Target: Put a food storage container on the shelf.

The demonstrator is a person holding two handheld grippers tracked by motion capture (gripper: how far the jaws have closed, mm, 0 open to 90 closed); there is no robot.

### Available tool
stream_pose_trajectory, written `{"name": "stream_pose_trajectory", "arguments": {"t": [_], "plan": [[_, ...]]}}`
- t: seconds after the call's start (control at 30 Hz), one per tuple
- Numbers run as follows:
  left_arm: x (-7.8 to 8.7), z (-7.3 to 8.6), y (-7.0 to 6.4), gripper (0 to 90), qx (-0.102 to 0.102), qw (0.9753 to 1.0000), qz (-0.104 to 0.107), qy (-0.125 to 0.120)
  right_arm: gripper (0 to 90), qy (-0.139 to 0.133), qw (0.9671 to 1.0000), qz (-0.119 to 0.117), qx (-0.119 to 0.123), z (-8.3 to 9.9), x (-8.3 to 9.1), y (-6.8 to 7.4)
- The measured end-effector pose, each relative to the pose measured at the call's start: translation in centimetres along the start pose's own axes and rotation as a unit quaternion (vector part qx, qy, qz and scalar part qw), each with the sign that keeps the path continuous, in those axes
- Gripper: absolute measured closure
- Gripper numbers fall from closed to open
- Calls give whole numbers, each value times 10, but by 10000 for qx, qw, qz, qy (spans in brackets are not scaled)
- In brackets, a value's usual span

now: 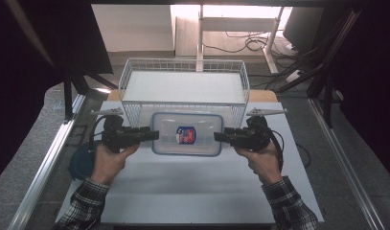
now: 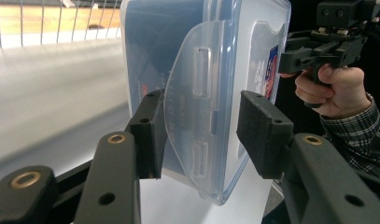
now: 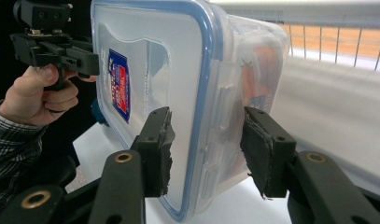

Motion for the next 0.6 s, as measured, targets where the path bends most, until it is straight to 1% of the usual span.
{"name": "stream_pose_trajectory", "arguments": {"t": [0.07, 0.13, 0.2, 0.23, 0.33, 0.43, 0.47, 0.6], "plan": [[1, -8, -1, 535, -34, 10000, 2, -19, 538, -26, 10000, 6, 4, -8, 2, 0], [2, -18, -2, 536, -85, 10000, 21, -28, 538, -73, 9999, 15, 68, -16, 3, -2], [2, -25, -2, 537, -128, 9999, 26, -35, 538, -113, 9998, 32, 131, -25, 4, -3], [2, -31, -1, 537, -167, 9998, 27, -47, 538, -125, 9998, 35, 139, -28, 5, -4], [2, -43, 1, 537, -201, 9998, 3, -82, 538, -173, 9997, 41, 161, -40, 4, -8], [2, -52, 2, 538, -275, 9995, -26, -149, 536, -185, 9997, 44, 157, -49, 2, -12], [2, -55, 3, 538, -310, 9994, -31, -169, 536, -208, 9996, 50, 205, -54, 2, -14], [1, -65, 7, 540, -328, 9992, 15, -249, 535, -279, 9992, 86, 279, -68, 1, -18]]}}
Point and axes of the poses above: each handheld gripper's, and its own axes: x roughly backward along the jaws, z roughly out of its underside, y roughly to its left, the point moved 6 cm from there along -x, roughly forward along the jaws, and after that the axes turned 4 degrees about x, right-handed, at the moved point
